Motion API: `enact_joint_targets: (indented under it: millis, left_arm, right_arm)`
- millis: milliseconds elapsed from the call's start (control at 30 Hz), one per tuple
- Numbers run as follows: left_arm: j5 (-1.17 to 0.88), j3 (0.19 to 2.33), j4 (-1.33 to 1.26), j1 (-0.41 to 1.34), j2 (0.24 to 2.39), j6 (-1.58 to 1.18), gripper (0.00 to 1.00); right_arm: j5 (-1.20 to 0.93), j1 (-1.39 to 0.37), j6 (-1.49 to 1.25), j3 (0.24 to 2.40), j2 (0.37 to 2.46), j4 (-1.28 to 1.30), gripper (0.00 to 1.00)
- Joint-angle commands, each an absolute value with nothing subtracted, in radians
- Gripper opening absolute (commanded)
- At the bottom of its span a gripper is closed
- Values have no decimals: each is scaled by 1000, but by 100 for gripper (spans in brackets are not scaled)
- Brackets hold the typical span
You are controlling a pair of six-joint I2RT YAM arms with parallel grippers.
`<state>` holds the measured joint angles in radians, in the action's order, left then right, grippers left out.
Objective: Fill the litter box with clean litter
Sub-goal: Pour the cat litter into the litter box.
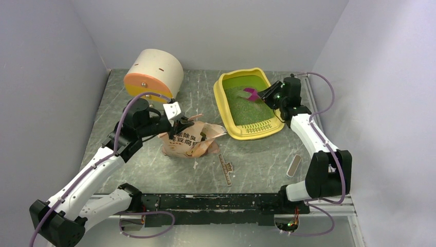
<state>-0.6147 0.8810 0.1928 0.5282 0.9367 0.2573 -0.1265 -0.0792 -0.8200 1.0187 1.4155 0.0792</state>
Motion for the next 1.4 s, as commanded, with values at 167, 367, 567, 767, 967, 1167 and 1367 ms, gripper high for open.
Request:
enact_joint_targets:
  millis: [167,367,567,767,967,1167,1367]
  left_arm:
    - [-640,910,167,535,945,252,5]
    - [-642,930,171,535,964,267,5]
    - [-641,941,180,535,969,281,5]
    - [-663,953,227,535,961,314,5]
    - [-670,968,271,535,965,350,5]
    - [-661,997,304,535,979,380,5]
    - [-630,996,286,535,970,348,5]
  right_arm:
    - [-67,-117,-524,1045,1289,339,0]
    - [75,-118,-382,1119,1189,475,0]
    - [-79,-134,-345,1253,1268,590,0]
    - [-245,-143,-286,1328,1274,642,0]
    - [-343,-144,-287,1517,1305,828,0]
    - [-450,-144,-311,1595,1301,940,0]
    - [-545,-144,-354,1579,1248,906,0]
